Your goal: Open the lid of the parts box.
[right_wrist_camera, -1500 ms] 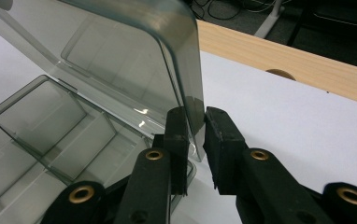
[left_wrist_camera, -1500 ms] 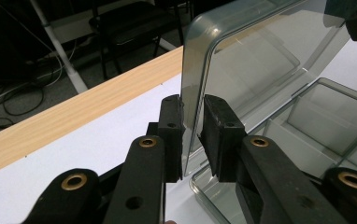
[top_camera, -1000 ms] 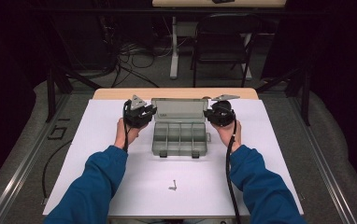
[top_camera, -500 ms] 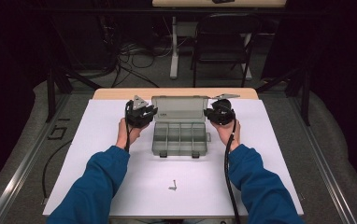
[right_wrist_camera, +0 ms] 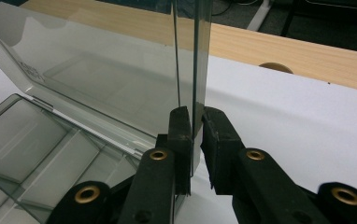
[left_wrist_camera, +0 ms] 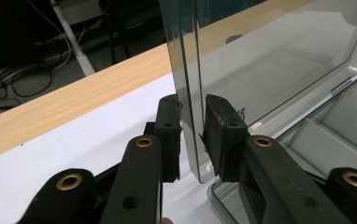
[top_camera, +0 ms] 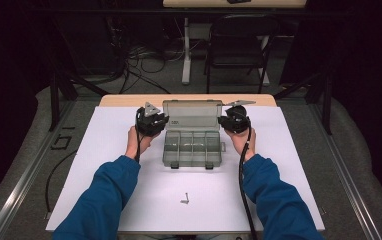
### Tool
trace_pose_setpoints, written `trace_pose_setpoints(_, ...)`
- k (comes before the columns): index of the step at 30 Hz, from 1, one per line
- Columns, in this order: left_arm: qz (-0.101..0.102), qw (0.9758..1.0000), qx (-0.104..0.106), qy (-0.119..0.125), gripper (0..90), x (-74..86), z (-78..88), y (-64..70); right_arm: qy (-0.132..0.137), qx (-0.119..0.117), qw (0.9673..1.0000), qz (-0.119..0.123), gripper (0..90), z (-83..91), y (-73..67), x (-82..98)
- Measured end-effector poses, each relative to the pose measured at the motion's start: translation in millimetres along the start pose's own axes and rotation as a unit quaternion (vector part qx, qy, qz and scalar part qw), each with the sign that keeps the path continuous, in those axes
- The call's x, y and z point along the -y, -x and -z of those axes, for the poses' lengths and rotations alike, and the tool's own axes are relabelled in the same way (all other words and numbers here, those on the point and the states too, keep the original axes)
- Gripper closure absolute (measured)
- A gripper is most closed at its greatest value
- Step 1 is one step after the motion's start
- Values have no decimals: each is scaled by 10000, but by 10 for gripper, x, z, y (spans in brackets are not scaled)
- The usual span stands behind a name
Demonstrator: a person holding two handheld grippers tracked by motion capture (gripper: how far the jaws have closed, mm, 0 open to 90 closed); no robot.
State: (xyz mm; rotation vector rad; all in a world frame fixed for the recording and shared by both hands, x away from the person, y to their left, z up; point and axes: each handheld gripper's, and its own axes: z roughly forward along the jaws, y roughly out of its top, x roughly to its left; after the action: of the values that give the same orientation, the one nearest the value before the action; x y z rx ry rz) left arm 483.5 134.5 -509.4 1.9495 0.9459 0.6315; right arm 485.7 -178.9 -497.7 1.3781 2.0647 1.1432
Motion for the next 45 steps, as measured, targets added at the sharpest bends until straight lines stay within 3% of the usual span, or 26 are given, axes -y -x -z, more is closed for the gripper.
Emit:
trace_pose_setpoints(16,66,9999,-30,-126,761,29,-54,-14,-15,87,10000,-12,831,-69,8,-16)
trace_pose_setpoints(45,-20,9990,-163,-410,731,81,-154,-41,-207,188,9996,-44,818,-227,31,28)
